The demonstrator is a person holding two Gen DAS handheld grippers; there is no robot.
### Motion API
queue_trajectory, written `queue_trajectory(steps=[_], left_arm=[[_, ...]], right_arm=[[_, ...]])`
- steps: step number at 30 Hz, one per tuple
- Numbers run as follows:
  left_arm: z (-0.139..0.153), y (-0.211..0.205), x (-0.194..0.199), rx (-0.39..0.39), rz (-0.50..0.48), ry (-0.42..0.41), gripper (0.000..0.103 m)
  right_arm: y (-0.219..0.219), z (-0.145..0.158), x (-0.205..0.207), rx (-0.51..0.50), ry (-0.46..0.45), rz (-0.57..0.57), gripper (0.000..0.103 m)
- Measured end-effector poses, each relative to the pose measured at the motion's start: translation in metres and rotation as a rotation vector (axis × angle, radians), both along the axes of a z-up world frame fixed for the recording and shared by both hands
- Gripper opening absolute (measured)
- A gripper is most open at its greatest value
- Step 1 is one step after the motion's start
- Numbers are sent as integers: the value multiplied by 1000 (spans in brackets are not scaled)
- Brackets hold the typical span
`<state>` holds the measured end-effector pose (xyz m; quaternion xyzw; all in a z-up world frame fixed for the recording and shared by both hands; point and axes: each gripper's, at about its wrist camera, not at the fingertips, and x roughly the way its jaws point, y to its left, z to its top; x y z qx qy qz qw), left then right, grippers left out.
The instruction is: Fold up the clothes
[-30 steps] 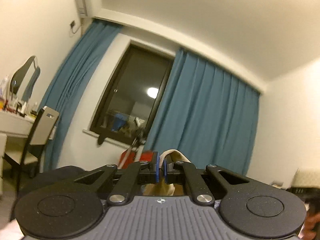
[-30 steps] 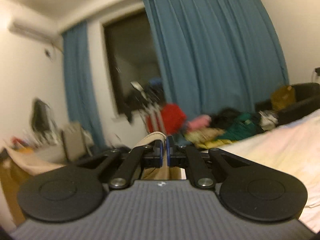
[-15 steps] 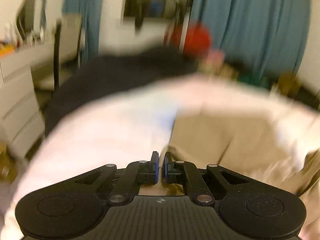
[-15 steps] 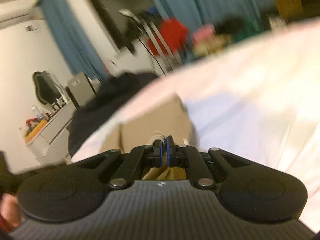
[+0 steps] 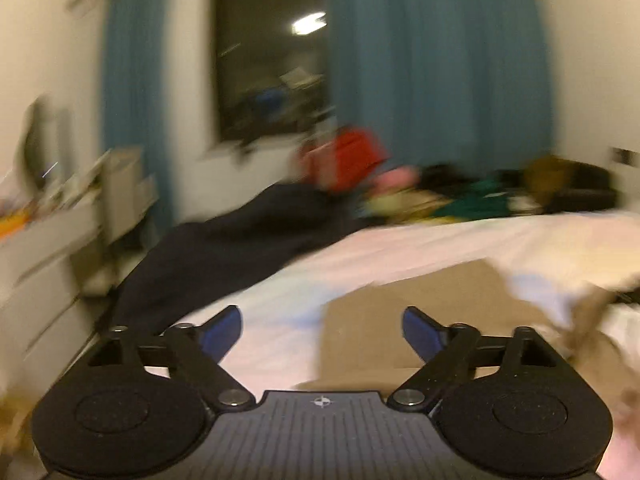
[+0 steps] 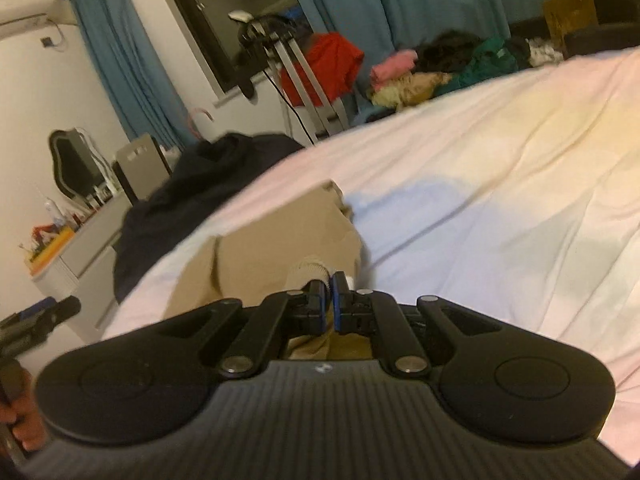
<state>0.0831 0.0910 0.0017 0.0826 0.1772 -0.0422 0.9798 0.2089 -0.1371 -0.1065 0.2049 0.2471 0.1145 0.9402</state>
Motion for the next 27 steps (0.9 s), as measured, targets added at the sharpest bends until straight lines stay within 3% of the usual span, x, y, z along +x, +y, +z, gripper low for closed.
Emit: queue_trajectory(steps=[5, 13, 20, 23, 27], left_arm=[[-22, -54, 2, 134, -150, 25, 96], [-64, -114, 22, 203, -119, -29, 92], [-36, -94, -1, 136, 116, -209, 93], [-12, -76, -8, 68, 178, -195, 93], [-6, -54, -13, 4, 263, -121, 93]], right_arm=[[4, 18, -21, 10, -88, 5, 7], [18, 32, -45, -35, -204, 14, 7], [17, 35, -49, -42, -255, -37, 7], [18, 39, -55, -40, -309, -56, 7], [24, 45, -67, -64, -413, -68, 7]])
